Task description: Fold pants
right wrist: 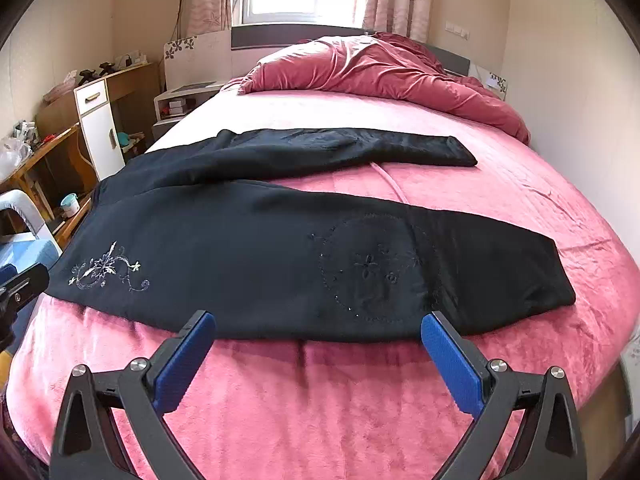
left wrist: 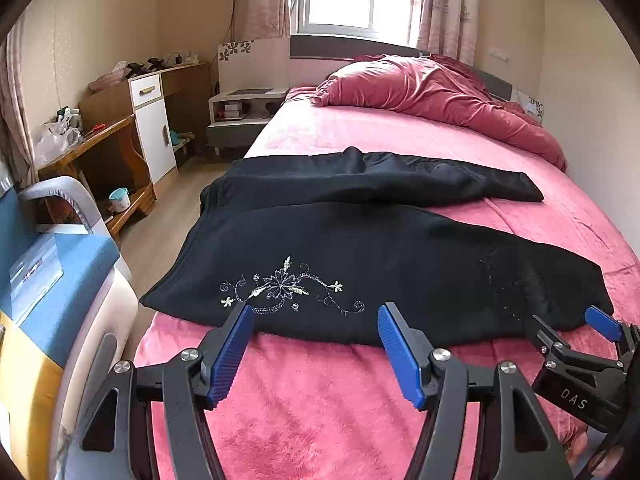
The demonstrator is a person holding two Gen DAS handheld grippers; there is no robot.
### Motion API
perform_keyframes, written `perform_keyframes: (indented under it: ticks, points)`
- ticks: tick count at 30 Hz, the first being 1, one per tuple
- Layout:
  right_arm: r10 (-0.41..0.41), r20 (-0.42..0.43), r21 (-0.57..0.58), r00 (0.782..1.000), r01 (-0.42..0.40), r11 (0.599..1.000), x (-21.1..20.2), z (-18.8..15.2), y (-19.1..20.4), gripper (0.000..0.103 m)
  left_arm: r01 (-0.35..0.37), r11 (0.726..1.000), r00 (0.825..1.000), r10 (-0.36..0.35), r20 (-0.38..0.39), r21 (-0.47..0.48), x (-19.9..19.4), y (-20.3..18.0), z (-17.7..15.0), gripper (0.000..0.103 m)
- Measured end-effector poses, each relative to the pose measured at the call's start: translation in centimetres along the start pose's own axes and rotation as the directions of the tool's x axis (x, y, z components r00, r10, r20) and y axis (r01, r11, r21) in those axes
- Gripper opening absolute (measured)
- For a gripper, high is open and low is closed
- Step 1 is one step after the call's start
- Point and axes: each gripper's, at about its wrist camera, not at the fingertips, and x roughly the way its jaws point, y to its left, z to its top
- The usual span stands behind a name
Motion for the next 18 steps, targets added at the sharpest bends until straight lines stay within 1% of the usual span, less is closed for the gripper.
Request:
perform_keyframes:
  ticks: [18]
  points:
    - [-0.018, -0.003, 0.009, 1.0, 0.018, 1.0, 0.32, -0.49, -0.53, 0.103, -0.002, 1.0, 1.0, 0.001, -0.019, -0.016, 0.34, 0.33, -0.38, 0.066]
